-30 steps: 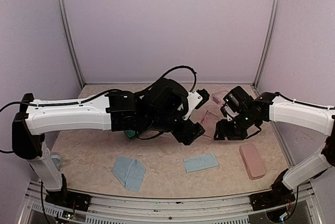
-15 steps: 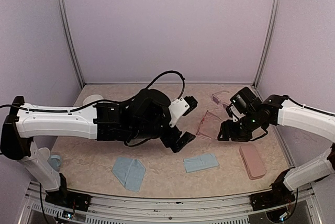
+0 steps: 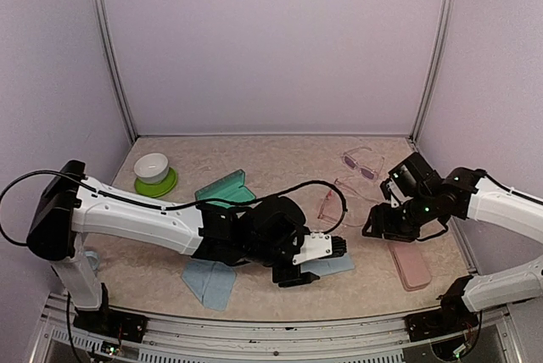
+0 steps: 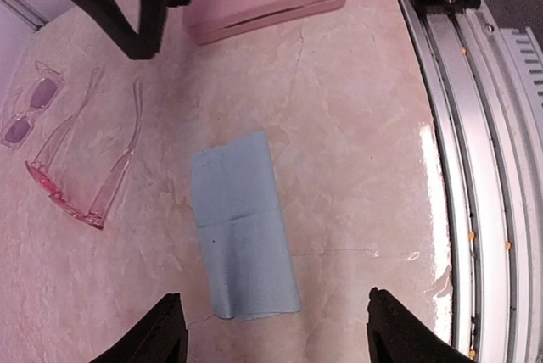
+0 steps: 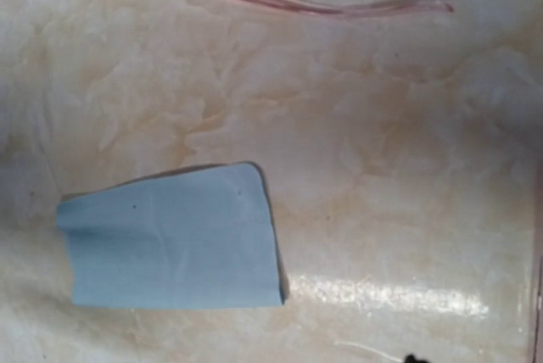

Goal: Organize the sunglasses
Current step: Pick up the folded cleaning cloth from the sunglasses case.

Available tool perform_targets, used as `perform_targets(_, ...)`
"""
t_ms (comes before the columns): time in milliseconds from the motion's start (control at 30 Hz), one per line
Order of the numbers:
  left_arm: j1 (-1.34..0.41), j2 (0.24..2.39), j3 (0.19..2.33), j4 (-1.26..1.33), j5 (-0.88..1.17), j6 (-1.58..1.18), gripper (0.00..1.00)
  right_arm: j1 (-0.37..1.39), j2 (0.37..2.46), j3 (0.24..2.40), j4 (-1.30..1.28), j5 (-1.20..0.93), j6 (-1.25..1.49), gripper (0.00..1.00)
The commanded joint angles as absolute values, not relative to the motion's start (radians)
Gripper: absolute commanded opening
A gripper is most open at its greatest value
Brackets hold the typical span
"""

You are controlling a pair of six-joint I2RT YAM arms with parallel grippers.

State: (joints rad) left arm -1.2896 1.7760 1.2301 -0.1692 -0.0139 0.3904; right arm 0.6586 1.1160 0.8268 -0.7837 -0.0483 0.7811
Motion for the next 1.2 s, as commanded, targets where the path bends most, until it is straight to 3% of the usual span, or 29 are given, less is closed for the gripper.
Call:
perform_targets(0, -1.295, 1.858, 1.266, -0.199, 0.033, 0.476, 0.68, 0.65, 1.089, 0.816, -0.811, -0.034, 0.811, 0.66)
perform_targets(433, -1.287, 2.02, 1.308, -0.254, -0.034, 0.471, 0.37, 0.649, 1.073, 0.812, -0.838, -0.017, 0.817, 0.65)
perform_targets(1167, -1.291, 2.057, 1.264, -0.206, -0.164, 0.464, 0.17, 0.649, 1.081, 0.809, -0.843, -0.024, 0.818, 0.66)
